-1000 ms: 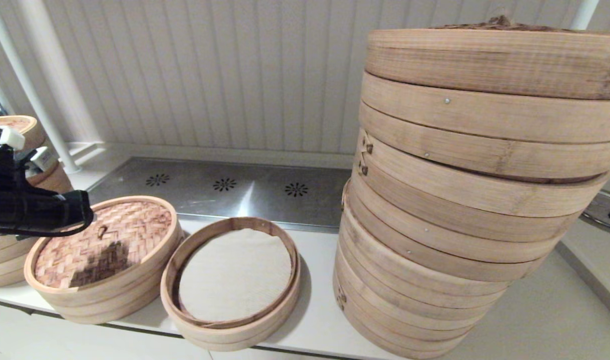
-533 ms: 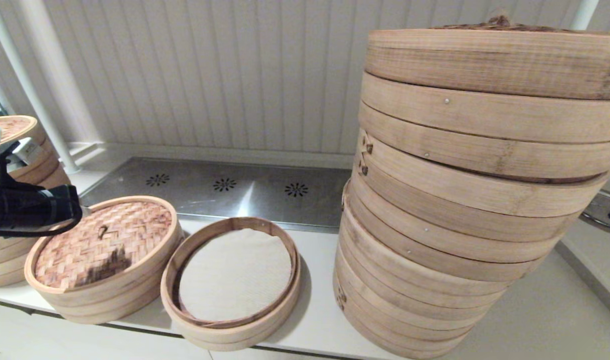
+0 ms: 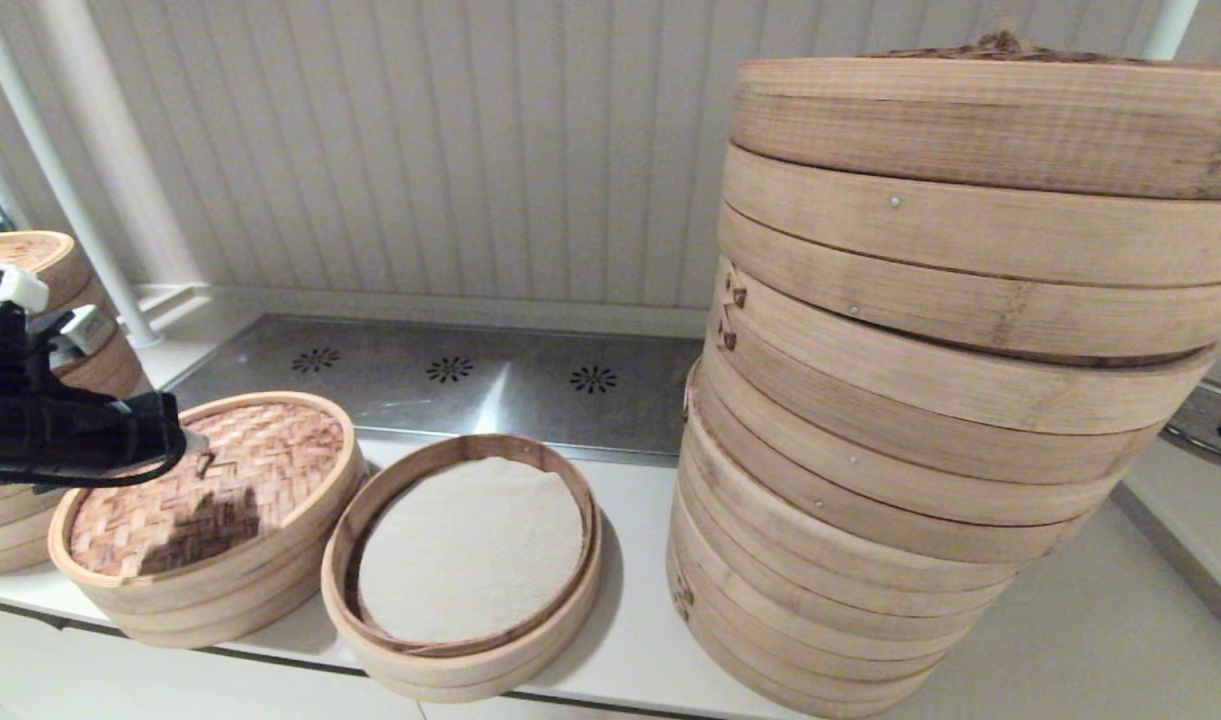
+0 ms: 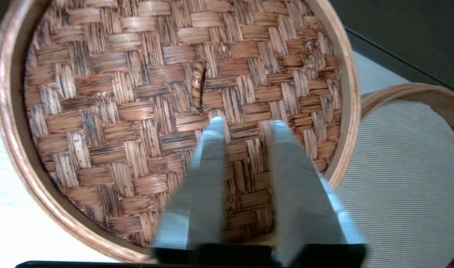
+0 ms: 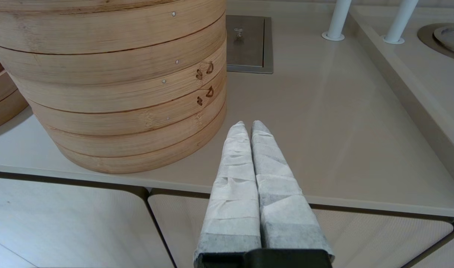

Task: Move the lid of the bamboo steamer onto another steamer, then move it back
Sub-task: Pick up the steamer

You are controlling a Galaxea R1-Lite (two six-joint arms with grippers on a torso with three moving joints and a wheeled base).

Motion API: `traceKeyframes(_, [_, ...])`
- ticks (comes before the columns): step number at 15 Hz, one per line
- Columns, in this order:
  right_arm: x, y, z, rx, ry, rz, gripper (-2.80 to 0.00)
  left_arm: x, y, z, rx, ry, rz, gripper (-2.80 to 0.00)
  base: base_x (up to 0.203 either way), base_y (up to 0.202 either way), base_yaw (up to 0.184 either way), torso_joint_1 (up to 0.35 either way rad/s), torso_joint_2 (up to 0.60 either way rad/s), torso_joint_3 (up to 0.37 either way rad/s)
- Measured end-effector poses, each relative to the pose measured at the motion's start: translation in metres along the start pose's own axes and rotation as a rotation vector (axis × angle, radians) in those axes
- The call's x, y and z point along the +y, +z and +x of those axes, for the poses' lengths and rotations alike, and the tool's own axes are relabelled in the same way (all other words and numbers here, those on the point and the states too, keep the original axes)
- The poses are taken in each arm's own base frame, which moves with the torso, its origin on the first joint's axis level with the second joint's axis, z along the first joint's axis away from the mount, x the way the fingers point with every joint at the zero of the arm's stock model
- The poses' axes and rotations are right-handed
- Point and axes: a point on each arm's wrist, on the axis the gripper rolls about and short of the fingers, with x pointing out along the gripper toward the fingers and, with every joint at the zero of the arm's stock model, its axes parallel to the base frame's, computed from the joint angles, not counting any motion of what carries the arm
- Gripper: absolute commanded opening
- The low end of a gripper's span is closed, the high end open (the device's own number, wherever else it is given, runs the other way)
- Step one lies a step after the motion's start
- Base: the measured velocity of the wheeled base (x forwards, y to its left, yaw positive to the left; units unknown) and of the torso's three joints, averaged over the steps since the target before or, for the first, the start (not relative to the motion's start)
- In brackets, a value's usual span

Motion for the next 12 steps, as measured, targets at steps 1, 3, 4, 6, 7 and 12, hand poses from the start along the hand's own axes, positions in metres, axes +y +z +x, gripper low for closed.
traceKeyframes(1, [0.0,0.0,0.0,0.0,0.0,0.0,-2.8,0.0,-0.001,0.003,0.008,0.0,-0.001,0.0,0.0,0.0,0.0,0.0,0.0,0.0])
traceKeyframes(3, [0.0,0.0,0.0,0.0,0.0,0.0,-2.8,0.002,-0.001,0.01,0.019,0.002,-0.005,0.0,0.0,0.0,0.0,0.0,0.0,0.0])
traceKeyframes(4, [0.0,0.0,0.0,0.0,0.0,0.0,-2.8,0.002,-0.001,0.014,0.018,0.003,-0.005,0.0,0.0,0.0,0.0,0.0,0.0,0.0])
traceKeyframes(6, [0.0,0.0,0.0,0.0,0.0,0.0,-2.8,0.004,0.0,0.024,0.009,0.005,-0.005,0.0,0.0,0.0,0.0,0.0,0.0,0.0])
traceKeyframes(7, [0.0,0.0,0.0,0.0,0.0,0.0,-2.8,0.005,0.0,0.029,0.009,0.006,-0.007,0.0,0.0,0.0,0.0,0.0,0.0,0.0])
traceKeyframes(12, [0.0,0.0,0.0,0.0,0.0,0.0,-2.8,0.009,-0.002,0.044,0.041,0.013,-0.014,0.0,0.0,0.0,0.0,0.0,0.0,0.0])
